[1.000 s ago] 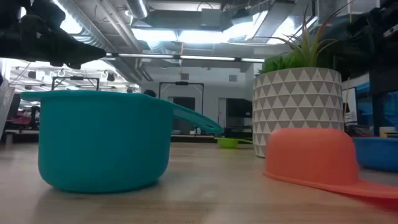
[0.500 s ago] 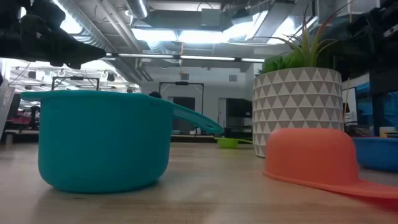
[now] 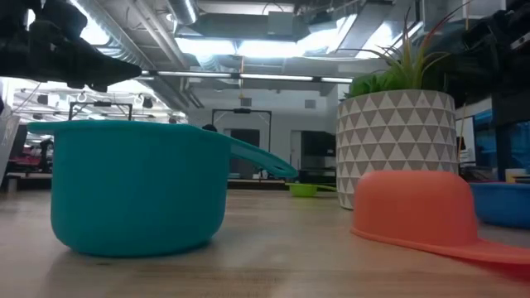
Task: Nest measuring cups in basket
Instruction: Stack the yellow measuring cup on top of the light blue measuring cup
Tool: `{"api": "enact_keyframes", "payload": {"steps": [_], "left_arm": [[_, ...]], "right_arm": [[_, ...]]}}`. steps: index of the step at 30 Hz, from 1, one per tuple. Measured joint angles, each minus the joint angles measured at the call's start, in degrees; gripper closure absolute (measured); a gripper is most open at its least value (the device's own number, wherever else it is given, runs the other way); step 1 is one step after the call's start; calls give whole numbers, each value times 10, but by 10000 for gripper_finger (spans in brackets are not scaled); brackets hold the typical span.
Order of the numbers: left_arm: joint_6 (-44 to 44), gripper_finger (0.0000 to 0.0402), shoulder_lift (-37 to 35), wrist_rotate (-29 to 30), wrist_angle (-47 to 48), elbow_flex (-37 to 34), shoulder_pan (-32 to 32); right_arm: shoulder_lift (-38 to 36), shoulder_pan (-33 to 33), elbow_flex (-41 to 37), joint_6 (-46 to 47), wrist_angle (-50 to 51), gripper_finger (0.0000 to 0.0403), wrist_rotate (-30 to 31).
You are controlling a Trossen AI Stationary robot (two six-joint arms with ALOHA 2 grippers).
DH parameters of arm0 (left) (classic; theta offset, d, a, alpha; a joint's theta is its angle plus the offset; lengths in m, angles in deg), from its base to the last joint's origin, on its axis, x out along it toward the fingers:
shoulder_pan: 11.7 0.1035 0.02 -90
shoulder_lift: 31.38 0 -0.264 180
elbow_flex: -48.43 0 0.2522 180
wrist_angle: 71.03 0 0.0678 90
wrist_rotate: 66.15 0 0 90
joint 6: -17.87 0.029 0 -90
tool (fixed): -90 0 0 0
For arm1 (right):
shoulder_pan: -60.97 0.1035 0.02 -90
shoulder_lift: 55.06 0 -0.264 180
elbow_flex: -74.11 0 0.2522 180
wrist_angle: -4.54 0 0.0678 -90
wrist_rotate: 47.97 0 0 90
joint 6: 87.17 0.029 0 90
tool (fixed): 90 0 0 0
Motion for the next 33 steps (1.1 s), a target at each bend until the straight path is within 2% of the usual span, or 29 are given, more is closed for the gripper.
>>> {"api": "enact_keyframes", "payload": {"steps": [9, 13, 15, 18, 20, 33], "left_arm": [[0, 370, 0, -8, 0, 0, 0], [0, 352, 0, -9, 0, 0, 0], [-3, 336, 0, 17, -1, 0, 0], [-38, 313, 0, 101, -6, 0, 0], [-52, 306, 0, 128, -7, 0, 0], [-51, 293, 0, 128, -10, 0, 0]], "right_arm": [[0, 0, 0, 0, 0, 279, 0], [0, 0, 0, 0, 0, 279, 0], [0, 0, 0, 0, 0, 279, 0], [0, 0, 0, 0, 0, 279, 0], [0, 0, 0, 0, 0, 279, 0], [0, 0, 0, 0, 0, 279, 0]]}}
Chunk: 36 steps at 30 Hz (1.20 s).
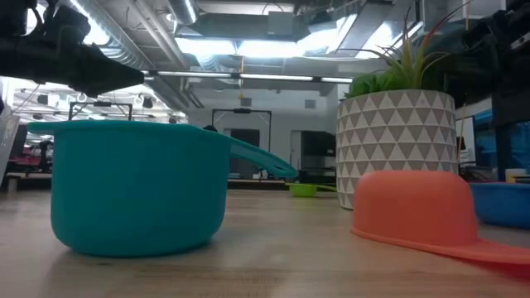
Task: Nest measuring cups in basket
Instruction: Stack the yellow measuring cup on top of the light blue measuring cup
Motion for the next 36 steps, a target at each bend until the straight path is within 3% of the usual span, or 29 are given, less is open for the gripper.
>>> {"api": "enact_keyframes", "payload": {"steps": [20, 27, 36], "left_arm": [[-13, 140, 0, 0, -2, 0, 0], [-31, 122, 0, -41, -24, 0, 0], [-35, 125, 1, -48, -104, 0, 0]], "right_arm": [[0, 0, 0, 0, 0, 279, 0], [0, 0, 0, 0, 0, 279, 0], [0, 0, 0, 0, 0, 279, 0]]}}
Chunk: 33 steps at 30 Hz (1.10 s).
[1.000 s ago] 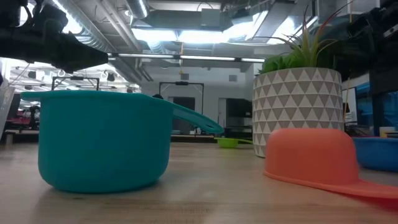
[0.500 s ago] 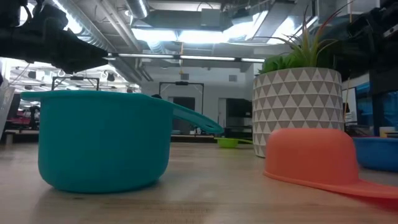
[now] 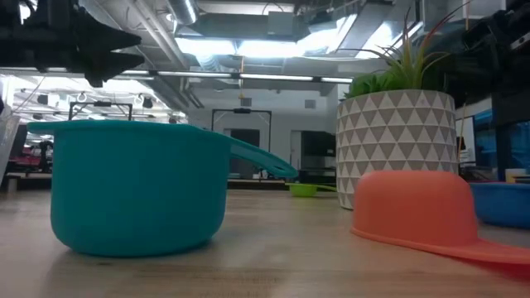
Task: Nest measuring cups in basket
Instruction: Stack the yellow measuring cup on top of the light blue measuring cup
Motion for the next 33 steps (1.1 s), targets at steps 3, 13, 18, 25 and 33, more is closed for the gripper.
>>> {"api": "enact_keyframes", "payload": {"steps": [3, 13, 18, 25, 33], "left_arm": [[-31, 126, 16, 0, 2, 8, 0], [-71, 126, 164, -2, 3, 79, 0], [-71, 126, 255, -2, 3, 142, 0], [-154, 126, 380, -26, 132, 263, 0], [-319, 126, 516, -100, 375, 416, 0]], "right_arm": [[0, 0, 0, 0, 0, 279, 0], [0, 0, 0, 0, 0, 279, 0], [0, 0, 0, 0, 0, 279, 0], [0, 0, 0, 0, 0, 279, 0], [0, 0, 0, 0, 0, 279, 0]]}}
